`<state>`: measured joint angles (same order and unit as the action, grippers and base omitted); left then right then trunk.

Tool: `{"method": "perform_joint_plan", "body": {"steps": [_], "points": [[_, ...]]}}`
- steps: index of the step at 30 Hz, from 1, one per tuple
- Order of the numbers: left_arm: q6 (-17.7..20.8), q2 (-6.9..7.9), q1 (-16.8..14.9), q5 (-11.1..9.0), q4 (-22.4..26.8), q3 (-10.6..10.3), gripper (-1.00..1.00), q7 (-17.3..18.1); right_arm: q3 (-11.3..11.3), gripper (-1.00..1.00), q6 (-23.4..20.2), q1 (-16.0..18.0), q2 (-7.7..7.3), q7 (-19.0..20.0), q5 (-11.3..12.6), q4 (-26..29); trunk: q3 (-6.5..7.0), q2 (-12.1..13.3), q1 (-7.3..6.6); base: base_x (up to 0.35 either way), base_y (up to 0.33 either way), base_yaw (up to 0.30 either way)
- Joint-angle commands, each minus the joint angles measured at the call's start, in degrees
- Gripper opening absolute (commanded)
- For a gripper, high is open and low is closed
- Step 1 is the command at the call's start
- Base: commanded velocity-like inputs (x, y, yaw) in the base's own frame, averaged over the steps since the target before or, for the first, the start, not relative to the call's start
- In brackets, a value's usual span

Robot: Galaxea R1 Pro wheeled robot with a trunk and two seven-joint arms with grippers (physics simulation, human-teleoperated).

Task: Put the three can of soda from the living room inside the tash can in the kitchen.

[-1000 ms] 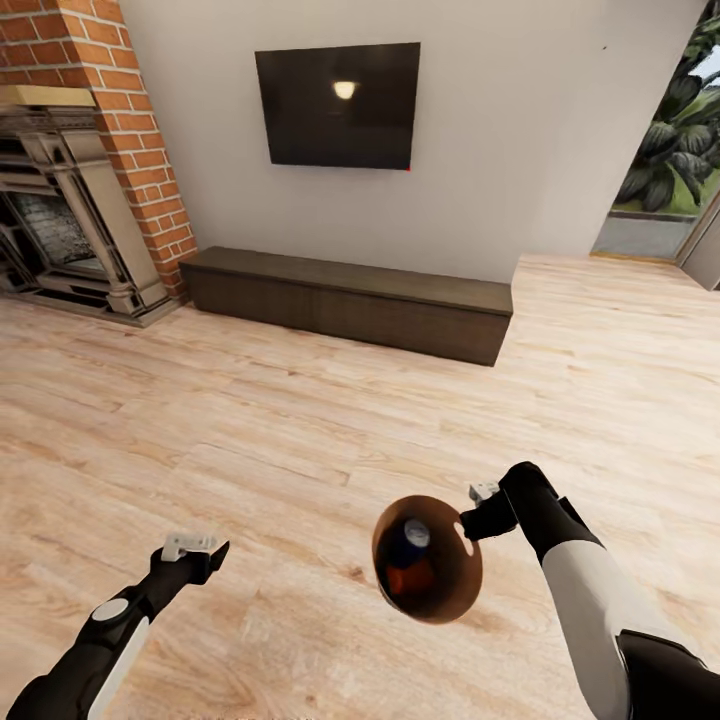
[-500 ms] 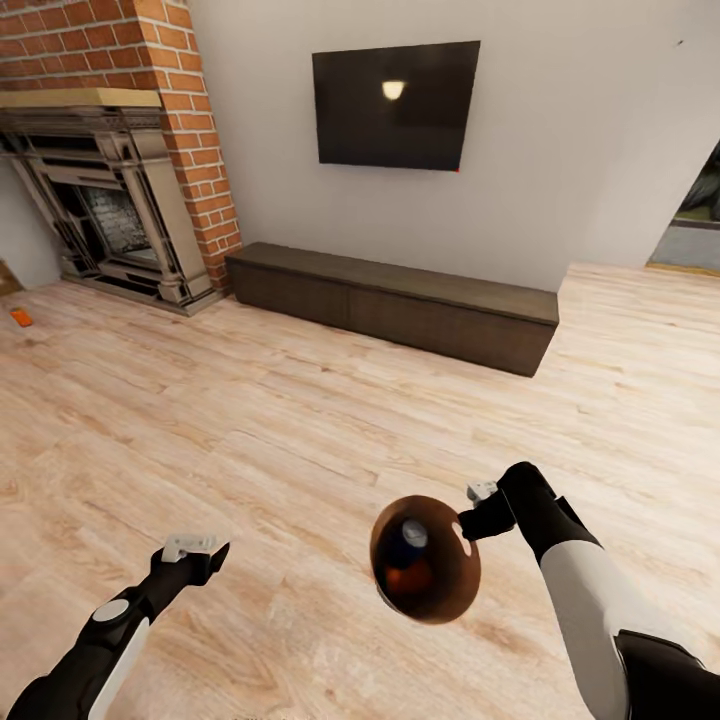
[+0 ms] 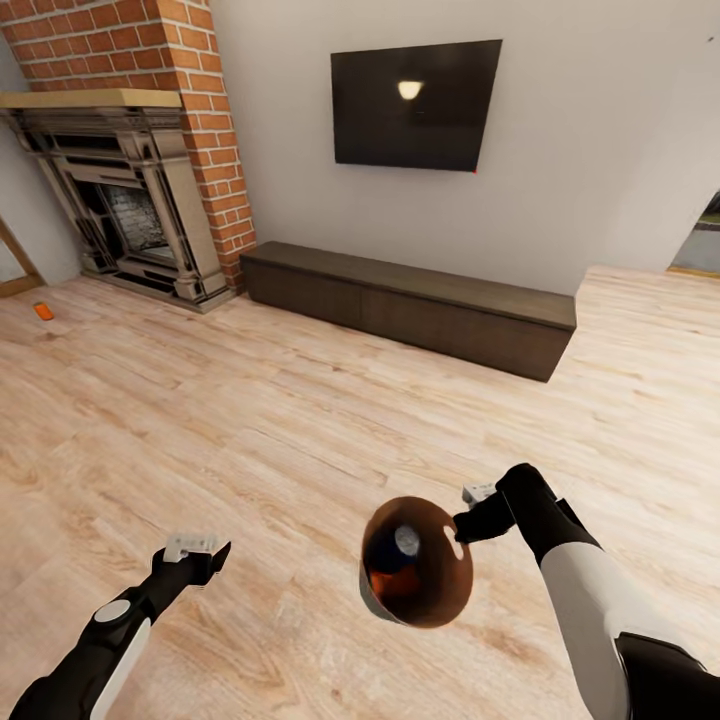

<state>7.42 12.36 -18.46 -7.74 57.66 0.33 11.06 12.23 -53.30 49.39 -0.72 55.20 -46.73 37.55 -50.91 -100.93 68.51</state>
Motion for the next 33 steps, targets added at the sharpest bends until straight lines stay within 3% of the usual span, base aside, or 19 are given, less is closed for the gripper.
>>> {"method": "perform_joint_plan", "body": {"steps": [1,33], "points": [[-0.01,-0.02,0.0,0.0,0.0,0.01,1.0,0.0,0.05,-1.0,-0.16,-0.01,0.0,0.27,0.44,0.04,0.01,0.0,0.0,0.211,0.0,0.001],[-0.03,-0.06,0.0,0.52,-0.09,-0.15,1.0,0.1,-0.3,-1.0,-0.14,-1.04,1.41,0.02,0.27,0.06,0.01,0.0,0.0,0.318,0.0,0.232]]}}
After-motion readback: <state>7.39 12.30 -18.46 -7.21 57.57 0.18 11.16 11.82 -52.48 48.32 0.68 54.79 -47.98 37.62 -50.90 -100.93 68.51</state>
